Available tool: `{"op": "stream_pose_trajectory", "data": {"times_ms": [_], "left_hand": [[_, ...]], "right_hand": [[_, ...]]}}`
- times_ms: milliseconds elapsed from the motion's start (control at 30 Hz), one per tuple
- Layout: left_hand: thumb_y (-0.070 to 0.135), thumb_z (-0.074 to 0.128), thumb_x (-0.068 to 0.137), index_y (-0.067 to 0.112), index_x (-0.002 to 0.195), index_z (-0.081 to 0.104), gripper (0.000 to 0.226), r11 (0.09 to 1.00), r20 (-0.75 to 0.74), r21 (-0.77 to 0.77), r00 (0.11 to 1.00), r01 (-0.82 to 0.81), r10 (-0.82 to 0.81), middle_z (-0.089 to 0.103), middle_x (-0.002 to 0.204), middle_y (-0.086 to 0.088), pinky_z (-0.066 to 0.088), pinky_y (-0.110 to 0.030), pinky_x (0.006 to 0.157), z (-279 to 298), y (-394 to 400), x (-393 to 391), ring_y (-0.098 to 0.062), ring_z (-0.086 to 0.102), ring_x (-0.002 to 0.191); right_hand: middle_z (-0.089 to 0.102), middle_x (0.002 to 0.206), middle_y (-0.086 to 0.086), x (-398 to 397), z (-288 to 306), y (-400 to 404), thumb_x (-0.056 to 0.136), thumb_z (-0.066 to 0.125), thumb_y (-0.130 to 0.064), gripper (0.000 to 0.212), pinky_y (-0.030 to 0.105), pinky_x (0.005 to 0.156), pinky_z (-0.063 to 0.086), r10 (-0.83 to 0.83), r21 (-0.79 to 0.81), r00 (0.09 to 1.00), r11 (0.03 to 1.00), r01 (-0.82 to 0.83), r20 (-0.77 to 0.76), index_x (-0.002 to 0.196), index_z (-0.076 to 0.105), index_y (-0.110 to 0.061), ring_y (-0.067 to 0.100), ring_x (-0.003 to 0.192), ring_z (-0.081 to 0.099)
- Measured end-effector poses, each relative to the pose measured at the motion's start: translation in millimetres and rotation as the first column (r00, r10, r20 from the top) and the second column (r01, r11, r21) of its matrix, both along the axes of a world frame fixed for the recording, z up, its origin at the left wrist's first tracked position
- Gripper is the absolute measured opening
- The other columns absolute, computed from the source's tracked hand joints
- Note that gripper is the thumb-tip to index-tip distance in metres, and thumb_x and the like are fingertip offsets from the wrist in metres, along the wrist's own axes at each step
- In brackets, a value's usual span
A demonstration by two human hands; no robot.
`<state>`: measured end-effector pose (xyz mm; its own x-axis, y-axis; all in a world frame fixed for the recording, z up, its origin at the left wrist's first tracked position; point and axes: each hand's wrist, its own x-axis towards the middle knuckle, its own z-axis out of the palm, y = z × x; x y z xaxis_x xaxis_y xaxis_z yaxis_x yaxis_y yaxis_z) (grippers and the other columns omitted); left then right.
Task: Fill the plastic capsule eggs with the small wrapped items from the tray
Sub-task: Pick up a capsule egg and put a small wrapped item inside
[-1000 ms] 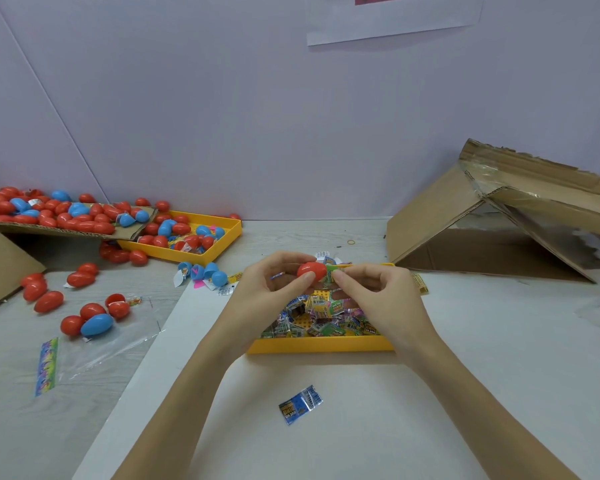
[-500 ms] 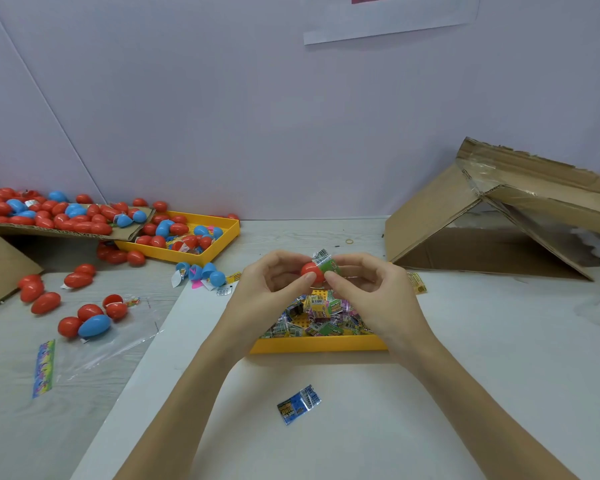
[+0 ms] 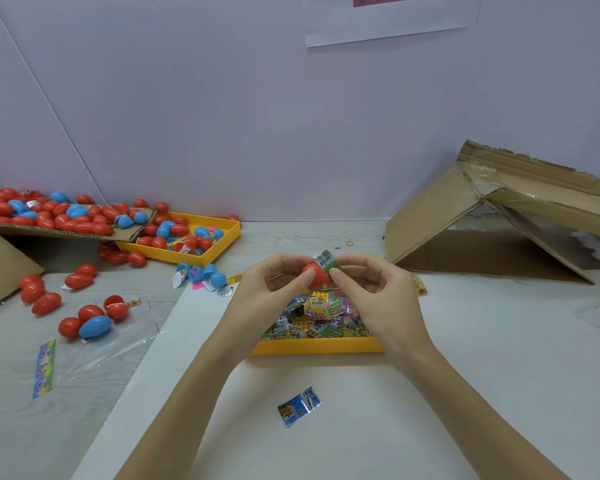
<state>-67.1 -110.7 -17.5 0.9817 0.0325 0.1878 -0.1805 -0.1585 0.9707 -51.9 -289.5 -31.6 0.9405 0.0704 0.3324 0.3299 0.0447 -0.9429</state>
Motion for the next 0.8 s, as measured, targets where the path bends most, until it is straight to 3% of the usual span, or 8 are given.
{"op": "stream_pose_trajectory", "data": {"times_ms": [133, 300, 400, 533, 667, 800], "left_hand": [[0.026, 0.072, 0.09, 0.026, 0.11, 0.073, 0.02, 1.0, 0.011, -0.003, 1.0, 0.016, -0.016, 0.077, 0.1, 0.006, 0.056, -0.017, 0.077, -0.9, 0.8, -0.4, -0.013, 0.074, 0.095], [0.022, 0.074, 0.091, 0.025, 0.118, 0.071, 0.028, 1.0, 0.077, -0.014, 0.997, 0.016, -0.014, 0.077, 0.107, 0.006, 0.059, -0.024, 0.087, -2.0, 0.9, -2.1, -0.013, 0.074, 0.101], [0.025, 0.077, 0.088, 0.023, 0.12, 0.069, 0.033, 0.999, 0.151, -0.047, 0.988, -0.022, 0.029, 0.077, 0.108, 0.003, 0.06, -0.029, 0.087, -1.8, -3.4, -4.2, -0.017, 0.074, 0.101], [0.029, 0.076, 0.085, 0.022, 0.118, 0.073, 0.034, 0.999, 0.215, -0.008, 0.976, -0.036, 0.037, 0.077, 0.108, 0.006, 0.059, -0.029, 0.09, -0.5, -6.6, -5.8, -0.014, 0.072, 0.104], [0.027, 0.077, 0.085, 0.024, 0.126, 0.069, 0.041, 0.997, 0.273, 0.07, 0.962, -0.012, -0.008, 0.074, 0.114, 0.007, 0.058, -0.027, 0.09, 1.1, -7.7, -6.7, -0.017, 0.069, 0.11], [0.029, 0.074, 0.086, 0.027, 0.121, 0.07, 0.036, 0.993, 0.341, 0.103, 0.94, -0.061, 0.022, 0.073, 0.109, 0.008, 0.057, -0.021, 0.085, 2.5, -7.4, -7.4, -0.016, 0.068, 0.104]], "right_hand": [[0.079, 0.09, -0.006, 0.4, 0.9, -1.2, 0.089, 0.078, -0.013, 0.015, 0.021, 0.077, 0.06, 0.015, 0.004, 0.999, 1.0, -0.015, -0.031, 0.104, 0.077, -0.018, 0.01, 0.085, 0.076], [0.079, 0.097, -0.001, 0.3, -0.5, -0.1, 0.088, 0.08, -0.016, 0.025, 0.027, 0.081, 0.061, 0.057, -0.051, 0.994, 0.997, -0.062, -0.094, 0.112, 0.074, -0.019, 0.012, 0.092, 0.076], [0.079, 0.099, 0.002, -1.4, -0.2, 2.0, 0.086, 0.081, -0.017, 0.034, 0.027, 0.078, 0.062, 0.097, 0.014, 0.981, 0.995, -0.096, -0.165, 0.118, 0.07, -0.02, 0.017, 0.09, 0.077], [0.079, 0.1, 0.004, -2.3, 5.3, 1.3, 0.08, 0.084, -0.02, 0.041, 0.031, 0.086, 0.061, 0.187, 0.179, 0.939, 0.974, -0.139, -0.29, 0.118, 0.068, -0.019, 0.02, 0.096, 0.076], [0.079, 0.102, 0.006, -3.7, 13.5, -1.0, 0.076, 0.08, -0.014, 0.052, 0.024, 0.08, 0.06, 0.477, 0.526, 0.774, 0.821, -0.223, -0.416, 0.124, 0.062, -0.008, 0.017, 0.098, 0.075], [0.072, 0.121, 0.014, -5.3, 20.7, -4.4, 0.09, 0.073, -0.016, 0.024, 0.028, 0.086, 0.06, 0.684, 0.657, 0.585, 0.686, -0.311, -0.437, 0.111, 0.077, -0.007, 0.024, 0.109, 0.071]]}}
